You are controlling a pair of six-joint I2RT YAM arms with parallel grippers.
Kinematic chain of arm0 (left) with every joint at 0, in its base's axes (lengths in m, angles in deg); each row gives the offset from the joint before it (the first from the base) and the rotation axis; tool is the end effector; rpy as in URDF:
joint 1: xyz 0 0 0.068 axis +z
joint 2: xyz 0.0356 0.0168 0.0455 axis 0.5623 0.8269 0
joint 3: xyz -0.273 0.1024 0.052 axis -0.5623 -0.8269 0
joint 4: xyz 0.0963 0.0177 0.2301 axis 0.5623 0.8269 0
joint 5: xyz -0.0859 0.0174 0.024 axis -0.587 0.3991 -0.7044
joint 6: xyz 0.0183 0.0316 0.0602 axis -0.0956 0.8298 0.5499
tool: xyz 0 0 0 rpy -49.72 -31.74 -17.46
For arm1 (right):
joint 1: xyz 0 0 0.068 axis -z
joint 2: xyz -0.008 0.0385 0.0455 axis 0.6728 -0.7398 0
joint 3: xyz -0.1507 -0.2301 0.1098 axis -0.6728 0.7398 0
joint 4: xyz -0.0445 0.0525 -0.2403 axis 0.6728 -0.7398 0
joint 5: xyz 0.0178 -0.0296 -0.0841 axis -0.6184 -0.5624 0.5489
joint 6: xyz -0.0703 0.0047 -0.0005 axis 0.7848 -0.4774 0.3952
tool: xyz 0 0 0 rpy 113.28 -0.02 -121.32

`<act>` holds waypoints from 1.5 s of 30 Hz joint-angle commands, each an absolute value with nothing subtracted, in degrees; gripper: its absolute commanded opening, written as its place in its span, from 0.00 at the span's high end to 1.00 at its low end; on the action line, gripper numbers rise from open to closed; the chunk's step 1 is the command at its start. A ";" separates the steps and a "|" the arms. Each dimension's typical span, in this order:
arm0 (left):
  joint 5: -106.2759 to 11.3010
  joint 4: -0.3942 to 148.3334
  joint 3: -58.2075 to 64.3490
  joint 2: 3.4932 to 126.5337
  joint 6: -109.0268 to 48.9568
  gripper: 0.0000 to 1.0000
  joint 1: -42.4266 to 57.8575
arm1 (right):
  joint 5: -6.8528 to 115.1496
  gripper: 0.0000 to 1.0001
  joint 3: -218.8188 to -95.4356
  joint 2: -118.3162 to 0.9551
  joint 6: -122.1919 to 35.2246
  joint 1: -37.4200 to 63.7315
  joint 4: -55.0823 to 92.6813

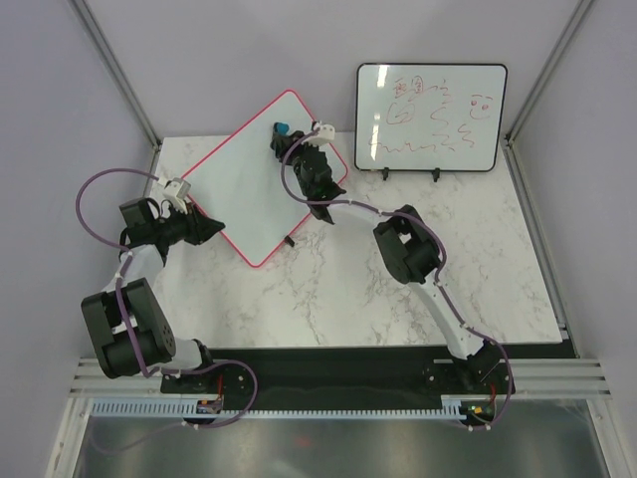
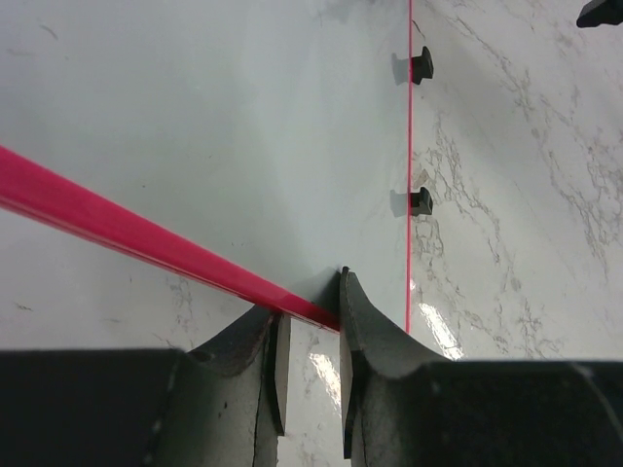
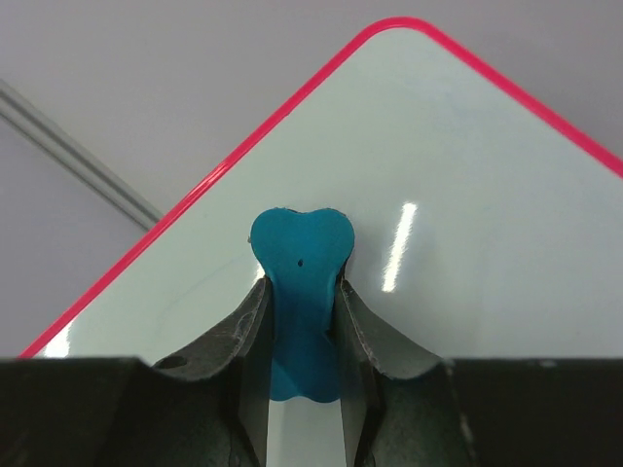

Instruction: Erase the whiteboard

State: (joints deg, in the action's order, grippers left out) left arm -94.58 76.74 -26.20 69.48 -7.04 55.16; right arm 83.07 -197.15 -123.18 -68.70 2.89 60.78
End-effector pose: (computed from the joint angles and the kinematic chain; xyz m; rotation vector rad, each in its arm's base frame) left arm 0.2746 0.0543 0.2397 0.3355 1.9640 -0.7075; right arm 0.4881 0.3737 0.2376 0.2300 1.4110 0.7822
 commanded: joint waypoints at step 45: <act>-88.97 71.33 -25.24 67.83 4.48 0.98 54.96 | 78.67 1.00 -198.56 -124.82 -68.22 5.02 51.39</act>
